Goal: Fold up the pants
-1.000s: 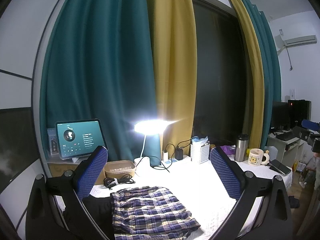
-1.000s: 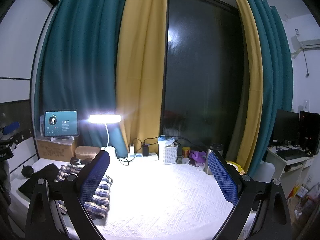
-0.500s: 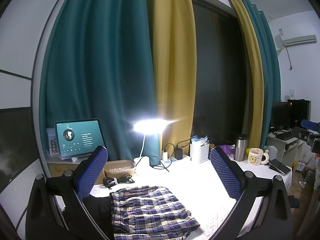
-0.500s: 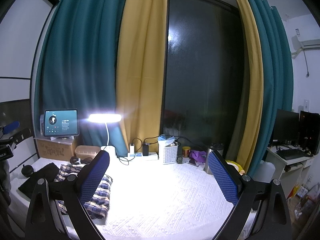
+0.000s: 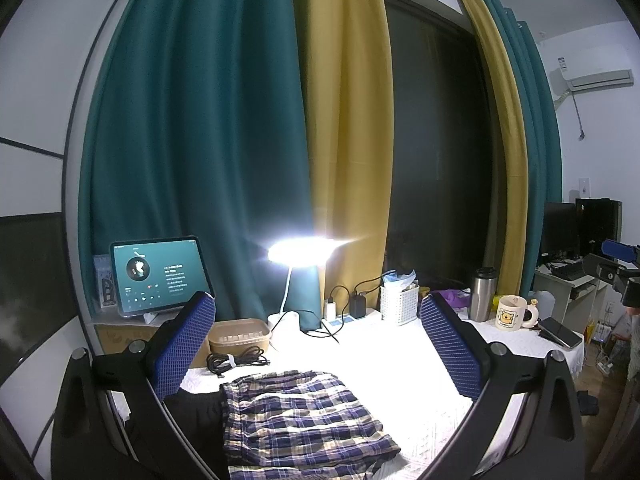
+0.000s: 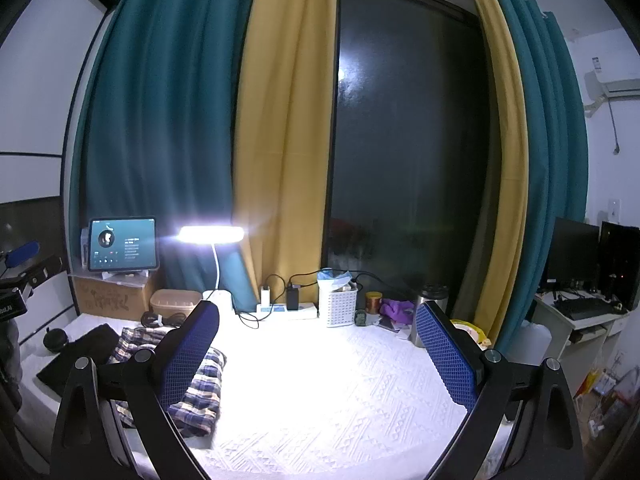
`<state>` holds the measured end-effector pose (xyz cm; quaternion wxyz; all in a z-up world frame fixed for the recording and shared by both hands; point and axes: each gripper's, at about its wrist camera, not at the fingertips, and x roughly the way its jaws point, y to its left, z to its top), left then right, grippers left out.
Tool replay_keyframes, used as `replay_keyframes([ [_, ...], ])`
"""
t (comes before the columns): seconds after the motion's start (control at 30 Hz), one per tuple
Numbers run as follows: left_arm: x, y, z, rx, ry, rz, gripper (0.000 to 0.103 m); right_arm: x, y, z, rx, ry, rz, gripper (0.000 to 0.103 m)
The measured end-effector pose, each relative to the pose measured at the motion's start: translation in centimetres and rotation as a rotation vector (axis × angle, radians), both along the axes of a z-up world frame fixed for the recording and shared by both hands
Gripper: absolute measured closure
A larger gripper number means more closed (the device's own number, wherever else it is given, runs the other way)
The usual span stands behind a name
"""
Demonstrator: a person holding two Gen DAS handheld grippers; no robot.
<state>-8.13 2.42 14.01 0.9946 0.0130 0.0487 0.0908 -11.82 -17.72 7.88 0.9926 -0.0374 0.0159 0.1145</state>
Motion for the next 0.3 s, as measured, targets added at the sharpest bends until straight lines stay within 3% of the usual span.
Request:
replay_keyframes([
  [0.3,-0.35,-0.45,-0.31,-0.007,0.003,-0.013,0.001,0.04,-0.03,0.02,0.0,0.001,0.001,0.004],
])
